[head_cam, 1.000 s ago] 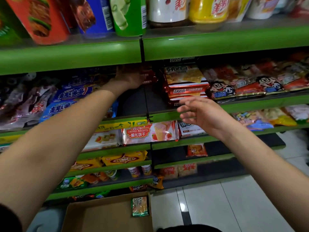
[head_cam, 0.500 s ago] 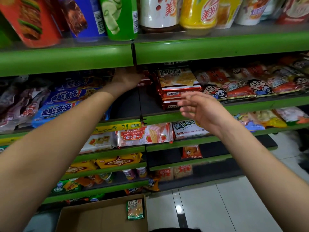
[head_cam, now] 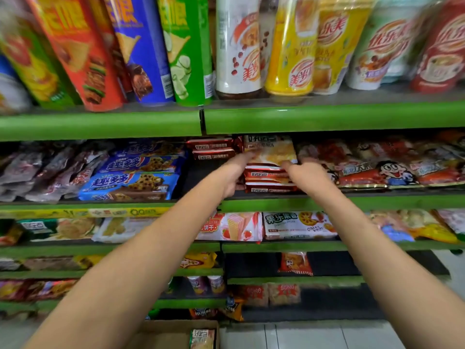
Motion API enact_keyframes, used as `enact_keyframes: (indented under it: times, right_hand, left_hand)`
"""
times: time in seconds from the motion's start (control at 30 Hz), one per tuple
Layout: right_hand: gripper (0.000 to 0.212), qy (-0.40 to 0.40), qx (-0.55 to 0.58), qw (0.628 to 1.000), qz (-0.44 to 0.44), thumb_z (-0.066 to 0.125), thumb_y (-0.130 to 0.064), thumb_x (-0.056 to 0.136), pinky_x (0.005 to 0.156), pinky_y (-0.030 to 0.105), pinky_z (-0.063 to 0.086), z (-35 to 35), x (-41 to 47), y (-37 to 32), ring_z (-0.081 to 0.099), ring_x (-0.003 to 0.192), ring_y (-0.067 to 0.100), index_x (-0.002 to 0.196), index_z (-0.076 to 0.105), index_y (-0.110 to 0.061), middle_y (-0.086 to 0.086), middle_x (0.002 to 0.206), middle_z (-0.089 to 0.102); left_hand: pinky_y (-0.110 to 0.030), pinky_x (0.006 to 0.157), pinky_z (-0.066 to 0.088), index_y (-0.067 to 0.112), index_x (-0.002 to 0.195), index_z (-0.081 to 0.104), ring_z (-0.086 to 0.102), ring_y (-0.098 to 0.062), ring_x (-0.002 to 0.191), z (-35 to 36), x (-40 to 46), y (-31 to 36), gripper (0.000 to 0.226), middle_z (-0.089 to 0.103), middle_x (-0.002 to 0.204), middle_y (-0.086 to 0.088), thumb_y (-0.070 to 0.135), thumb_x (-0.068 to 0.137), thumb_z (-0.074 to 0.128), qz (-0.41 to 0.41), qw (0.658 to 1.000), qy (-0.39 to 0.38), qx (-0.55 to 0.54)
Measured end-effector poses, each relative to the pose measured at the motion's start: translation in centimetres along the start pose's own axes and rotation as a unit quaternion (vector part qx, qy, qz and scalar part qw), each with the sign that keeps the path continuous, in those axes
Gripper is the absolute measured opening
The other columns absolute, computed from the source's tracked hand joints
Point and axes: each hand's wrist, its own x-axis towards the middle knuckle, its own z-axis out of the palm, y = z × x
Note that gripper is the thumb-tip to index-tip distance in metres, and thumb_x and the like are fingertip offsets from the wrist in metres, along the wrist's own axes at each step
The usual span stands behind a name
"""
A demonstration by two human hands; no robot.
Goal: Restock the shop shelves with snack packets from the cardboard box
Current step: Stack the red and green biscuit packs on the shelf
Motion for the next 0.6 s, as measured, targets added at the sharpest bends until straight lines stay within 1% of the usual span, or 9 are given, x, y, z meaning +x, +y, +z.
enact_keyframes:
  times: [0.03, 0.1, 0.17, 0.23, 0.3, 0.37, 0.47, 0.53, 0.6]
  right_hand:
    - [0.042, 0.005, 0.027, 0.999, -0.021, 0.06, -0.047, 0.091, 0.081, 0.029, 0.041, 0.0, -0.2, 0.5, 0.059, 0.103, 0.029, 0.116, 0.062, -0.013, 0.009, 0.115, 0.064]
    - [0.047, 0.0, 0.078, 0.995, -0.059, 0.065, -0.046, 0.088, 0.085, 0.031, 0.045, -0.2, -0.7, 1.6, 0.063, 0.103, 0.025, 0.12, 0.064, -0.012, 0.005, 0.116, 0.069]
    - [0.056, 0.0, 0.126, 0.988, -0.089, 0.068, -0.046, 0.086, 0.089, 0.029, 0.045, -0.3, -1.5, 2.2, 0.061, 0.11, 0.019, 0.133, 0.06, -0.016, 0.002, 0.125, 0.066]
    - [0.059, -0.004, 0.197, 0.974, -0.116, 0.071, -0.047, 0.084, 0.081, 0.022, 0.043, -0.3, -2.4, 2.5, 0.06, 0.107, 0.009, 0.136, 0.057, -0.024, -0.005, 0.125, 0.063]
    - [0.06, -0.025, 0.265, 0.954, -0.14, 0.074, -0.05, 0.077, 0.078, 0.019, 0.042, -0.3, -3.5, 2.5, 0.061, 0.104, 0.002, 0.131, 0.058, -0.031, -0.01, 0.122, 0.064]
    - [0.06, -0.055, 0.314, 0.935, -0.157, 0.076, -0.053, 0.067, 0.081, 0.024, 0.047, 0.2, -4.3, 2.6, 0.065, 0.104, 0.006, 0.123, 0.061, -0.035, -0.009, 0.117, 0.067]
    - [0.047, -0.099, 0.464, 0.873, -0.115, 0.079, -0.049, 0.067, 0.086, 0.04, 0.053, 1.2, -4.6, 2.7, 0.066, 0.102, 0.024, 0.109, 0.065, -0.032, 0.006, 0.117, 0.066]
    - [0.045, -0.114, 0.552, 0.823, -0.065, 0.079, -0.042, 0.075, 0.075, 0.036, 0.055, 1.8, -4.6, 2.7, 0.069, 0.091, 0.02, 0.114, 0.061, -0.028, 0.013, 0.118, 0.064]
    - [0.058, -0.121, 0.589, 0.799, -0.03, 0.081, -0.032, 0.077, 0.071, 0.033, 0.058, 2.6, -4.7, 2.9, 0.073, 0.091, 0.019, 0.127, 0.053, -0.023, 0.012, 0.12, 0.067]
  left_hand:
    - [-0.035, 0.09, 0.052, 0.019, 0.102, 0.066, 0.068, -0.021, 0.092, -0.1, -0.2, -0.1, 0.03, 0.073, 0.099, -0.004, 0.046, 0.099, 0.051, 0.005, 1.0, -0.005, -0.027]
    - [-0.033, 0.082, 0.056, 0.018, 0.096, 0.069, 0.072, -0.018, 0.079, -0.4, -1.1, -0.2, 0.024, 0.076, 0.089, -0.002, 0.039, 0.096, 0.056, 0.004, 0.996, -0.022, -0.086]
    - [-0.039, 0.088, 0.056, 0.018, 0.091, 0.071, 0.072, -0.02, 0.079, -1.0, -1.9, -0.3, 0.017, 0.076, 0.086, -0.002, 0.033, 0.091, 0.064, 0.002, 0.992, -0.021, -0.125]
    - [-0.046, 0.094, 0.055, 0.019, 0.086, 0.076, 0.072, -0.021, 0.082, -1.6, -3.0, -0.4, 0.013, 0.076, 0.087, -0.002, 0.028, 0.089, 0.067, 0.008, 0.989, -0.019, -0.144]
    - [-0.046, 0.085, 0.058, 0.021, 0.09, 0.077, 0.073, -0.02, 0.08, -2.2, -4.2, -0.5, 0.012, 0.077, 0.087, -0.001, 0.03, 0.088, 0.069, 0.018, 0.989, -0.022, -0.145]
    - [-0.042, 0.071, 0.064, 0.019, 0.101, 0.076, 0.074, -0.018, 0.078, -2.6, -5.6, -1.0, 0.025, 0.078, 0.092, -0.001, 0.034, 0.082, 0.075, 0.022, 0.988, -0.016, -0.152]
    - [-0.033, 0.057, 0.06, 0.011, 0.111, 0.071, 0.075, -0.018, 0.076, -2.9, -7.6, -2.4, 0.051, 0.078, 0.094, -0.005, 0.035, 0.067, 0.081, 0.033, 0.983, -0.001, -0.181]
    - [-0.034, 0.062, 0.061, 0.01, 0.115, 0.069, 0.076, -0.02, 0.082, -2.7, -8.5, -3.6, 0.054, 0.078, 0.1, -0.007, 0.033, 0.068, 0.082, 0.044, 0.976, -0.001, -0.211]
    - [-0.036, 0.066, 0.062, 0.01, 0.119, 0.067, 0.076, -0.022, 0.086, -2.5, -9.0, -4.4, 0.052, 0.077, 0.104, -0.009, 0.03, 0.073, 0.08, 0.047, 0.969, 0.006, -0.241]
